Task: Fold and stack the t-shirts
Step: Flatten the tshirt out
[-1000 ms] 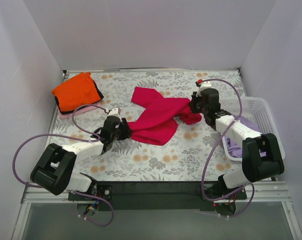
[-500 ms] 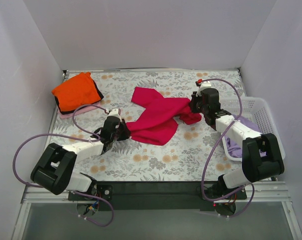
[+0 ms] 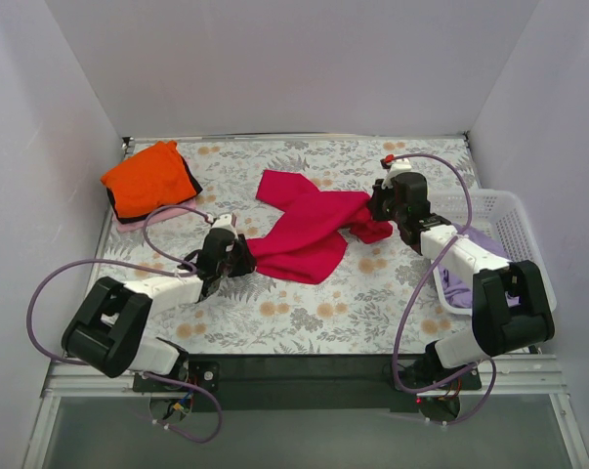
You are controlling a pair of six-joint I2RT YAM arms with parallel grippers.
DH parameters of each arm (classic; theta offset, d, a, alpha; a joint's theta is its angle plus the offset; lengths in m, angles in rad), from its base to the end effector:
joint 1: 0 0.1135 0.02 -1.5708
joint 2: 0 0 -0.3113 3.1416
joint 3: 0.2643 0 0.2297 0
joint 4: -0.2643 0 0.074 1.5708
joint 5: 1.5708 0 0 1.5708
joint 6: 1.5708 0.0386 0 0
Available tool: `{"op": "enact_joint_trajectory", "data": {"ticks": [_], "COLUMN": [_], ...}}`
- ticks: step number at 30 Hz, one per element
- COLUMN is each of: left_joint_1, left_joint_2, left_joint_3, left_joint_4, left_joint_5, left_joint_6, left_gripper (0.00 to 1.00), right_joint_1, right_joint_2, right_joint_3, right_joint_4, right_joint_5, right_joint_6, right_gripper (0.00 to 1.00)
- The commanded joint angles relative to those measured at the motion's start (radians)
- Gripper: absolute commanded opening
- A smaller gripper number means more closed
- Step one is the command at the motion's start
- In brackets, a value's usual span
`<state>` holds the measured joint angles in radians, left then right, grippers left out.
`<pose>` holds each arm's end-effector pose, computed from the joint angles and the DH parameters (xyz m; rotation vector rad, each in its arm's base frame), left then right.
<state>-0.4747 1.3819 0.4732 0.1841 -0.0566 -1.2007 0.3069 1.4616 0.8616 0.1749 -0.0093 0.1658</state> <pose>0.2051 -0.1029 0.2067 -0.8907 2.2578 -0.7661 0.2911 0.0926 0.3008 -0.1477 2.0041 0.3126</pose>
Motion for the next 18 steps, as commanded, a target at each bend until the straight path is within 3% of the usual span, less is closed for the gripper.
{"op": "enact_joint_trajectory", "data": {"ticks": [1,3,6,7,14,18], "left_joint_1": [0.004,0.004,0.002,0.002,0.002,0.002], "left_joint_2": [0.025,0.045,0.069,0.072,0.002,-0.145], "left_joint_3": [0.022,0.027,0.039,0.041,0.039,0.03], "left_joint_4": [-0.011,-0.008,-0.008,-0.006,-0.005,-0.029], "left_joint_5": [0.014,0.014,0.008,0.005,-0.028,-0.048], "left_joint_6": [0.012,0.013,0.016,0.018,0.03,0.029], "left_gripper": [0.3,0.27,0.14,0.01,0.0,0.0], "right_joint_1": [-0.006,-0.006,-0.008,-0.006,-0.005,-0.005], "right_joint_2": [0.0,-0.004,-0.017,-0.029,-0.096,-0.15], "right_joint_3": [0.04,0.04,0.036,0.034,0.014,0.008], "right_joint_4": [0.031,0.031,0.031,0.031,0.028,0.018], "right_joint_5": [-0.017,-0.018,-0.021,-0.021,-0.035,-0.043], "right_joint_6": [0.005,0.005,0.005,0.005,0.006,0.009], "right_gripper": [0.01,0.01,0.01,0.01,0.01,0.01]}}
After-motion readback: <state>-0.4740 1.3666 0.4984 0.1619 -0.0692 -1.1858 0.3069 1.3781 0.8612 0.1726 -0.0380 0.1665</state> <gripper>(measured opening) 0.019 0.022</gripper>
